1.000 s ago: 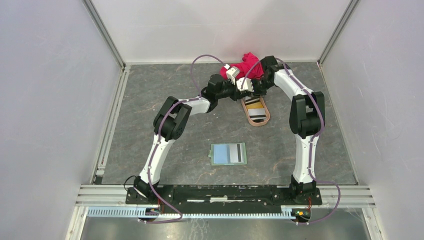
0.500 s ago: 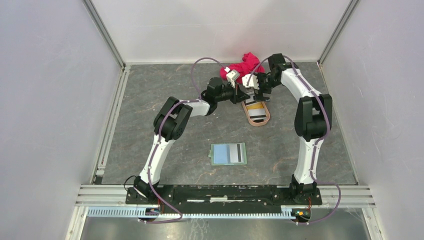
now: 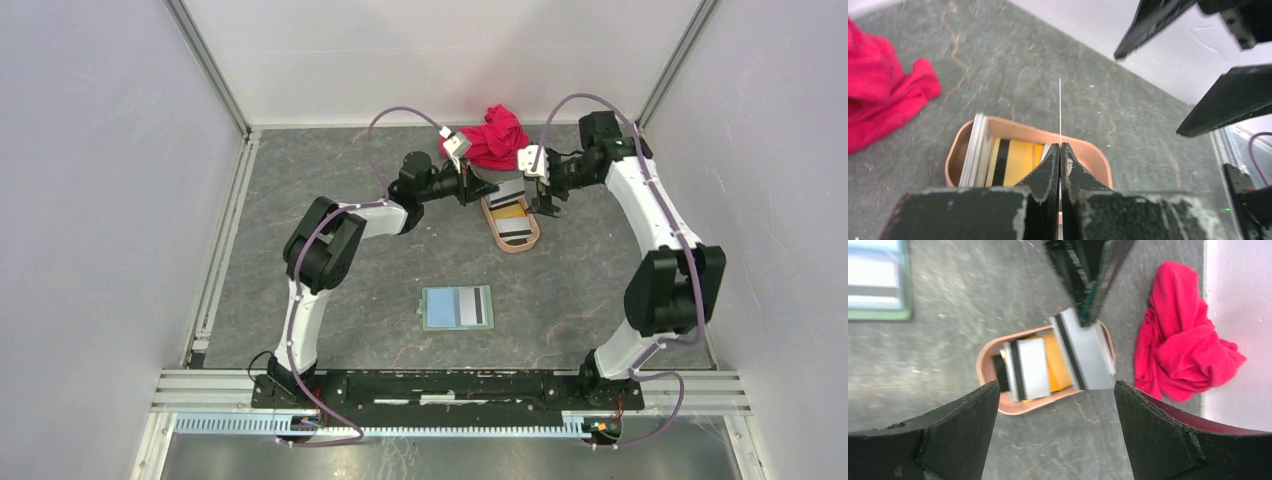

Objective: Put the credit cards into the card holder
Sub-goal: Pick up the credit card from the storage box.

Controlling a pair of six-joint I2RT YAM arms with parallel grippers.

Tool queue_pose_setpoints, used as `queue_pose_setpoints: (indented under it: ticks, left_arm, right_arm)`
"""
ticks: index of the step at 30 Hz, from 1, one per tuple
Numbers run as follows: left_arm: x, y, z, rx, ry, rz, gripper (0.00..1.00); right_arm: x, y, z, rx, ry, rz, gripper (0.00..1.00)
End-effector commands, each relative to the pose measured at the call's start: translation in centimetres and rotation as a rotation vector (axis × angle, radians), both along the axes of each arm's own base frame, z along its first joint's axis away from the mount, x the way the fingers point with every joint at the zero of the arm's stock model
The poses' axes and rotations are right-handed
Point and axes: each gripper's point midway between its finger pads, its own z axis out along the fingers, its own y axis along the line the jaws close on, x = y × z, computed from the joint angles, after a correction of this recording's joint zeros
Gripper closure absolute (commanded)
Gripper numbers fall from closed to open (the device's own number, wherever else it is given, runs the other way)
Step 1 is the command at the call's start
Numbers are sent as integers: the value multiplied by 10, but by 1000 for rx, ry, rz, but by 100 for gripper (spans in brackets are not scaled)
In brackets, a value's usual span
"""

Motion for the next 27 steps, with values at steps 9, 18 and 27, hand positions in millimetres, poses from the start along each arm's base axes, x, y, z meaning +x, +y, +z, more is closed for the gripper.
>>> queue_pose_setpoints:
  ticks: [9, 18, 27]
  left_arm:
    - [-110, 37, 70, 44, 309, -204, 98]
    - [-198, 98, 56, -26, 522, -64, 98]
    - [-265, 90, 15, 423, 433, -144, 98]
  right_arm:
    - [-147, 23, 41, 350, 249, 42, 18]
    - [-173, 46, 30, 654, 385, -29, 2]
    - [-201, 79, 13, 641, 471, 85, 2]
